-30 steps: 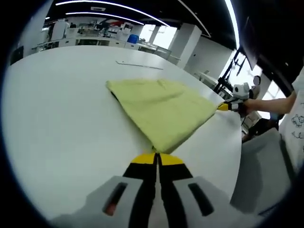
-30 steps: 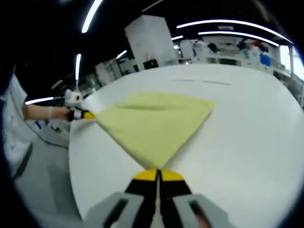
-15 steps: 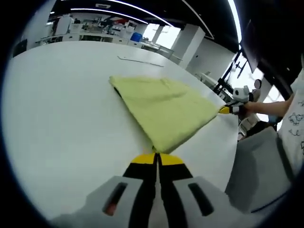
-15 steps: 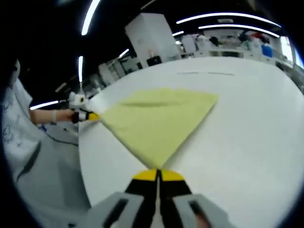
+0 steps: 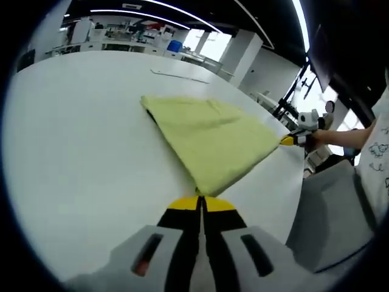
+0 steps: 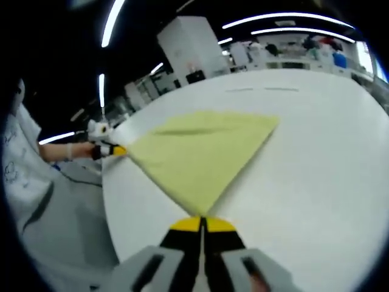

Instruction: Fold the garment on the visible template until the final outline fits inside the template.

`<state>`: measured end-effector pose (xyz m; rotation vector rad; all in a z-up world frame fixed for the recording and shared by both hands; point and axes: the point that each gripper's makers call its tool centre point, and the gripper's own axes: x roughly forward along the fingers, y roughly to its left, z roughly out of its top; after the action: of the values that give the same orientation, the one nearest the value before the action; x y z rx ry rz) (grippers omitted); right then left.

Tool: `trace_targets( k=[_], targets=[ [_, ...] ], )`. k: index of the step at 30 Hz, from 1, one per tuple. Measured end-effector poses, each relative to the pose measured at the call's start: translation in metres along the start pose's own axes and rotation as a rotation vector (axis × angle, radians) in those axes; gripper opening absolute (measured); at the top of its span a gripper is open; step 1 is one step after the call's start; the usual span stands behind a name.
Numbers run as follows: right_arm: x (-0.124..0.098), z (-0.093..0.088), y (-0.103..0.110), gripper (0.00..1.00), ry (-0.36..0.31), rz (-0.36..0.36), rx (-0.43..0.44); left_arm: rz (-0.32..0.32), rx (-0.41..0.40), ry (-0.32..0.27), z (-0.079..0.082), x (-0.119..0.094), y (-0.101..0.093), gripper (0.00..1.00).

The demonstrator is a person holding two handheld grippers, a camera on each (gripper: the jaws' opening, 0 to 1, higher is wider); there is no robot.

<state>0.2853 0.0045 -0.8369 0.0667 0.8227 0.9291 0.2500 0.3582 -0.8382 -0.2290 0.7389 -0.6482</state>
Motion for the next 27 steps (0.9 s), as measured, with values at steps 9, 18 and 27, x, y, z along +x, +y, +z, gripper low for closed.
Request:
trace_targets(
  k=[9,18,27],
  targets=[
    [-0.008,0.0,0.003,0.03,0.003,-0.012,0.031,0.002,0.0,-0.036,0.008,-0.008,-0.002,0.07],
    [-0.025,0.027,0.02,0.34,-0.051,-0.04,-0.004,0.009,0.076,-0.106,0.037,-0.026,-0.008,0.43],
    [-0.035,0.05,0.048,0.74,-0.112,-0.049,-0.088,0.011,0.117,-0.136,0.048,-0.031,-0.027,0.82]
  ],
)
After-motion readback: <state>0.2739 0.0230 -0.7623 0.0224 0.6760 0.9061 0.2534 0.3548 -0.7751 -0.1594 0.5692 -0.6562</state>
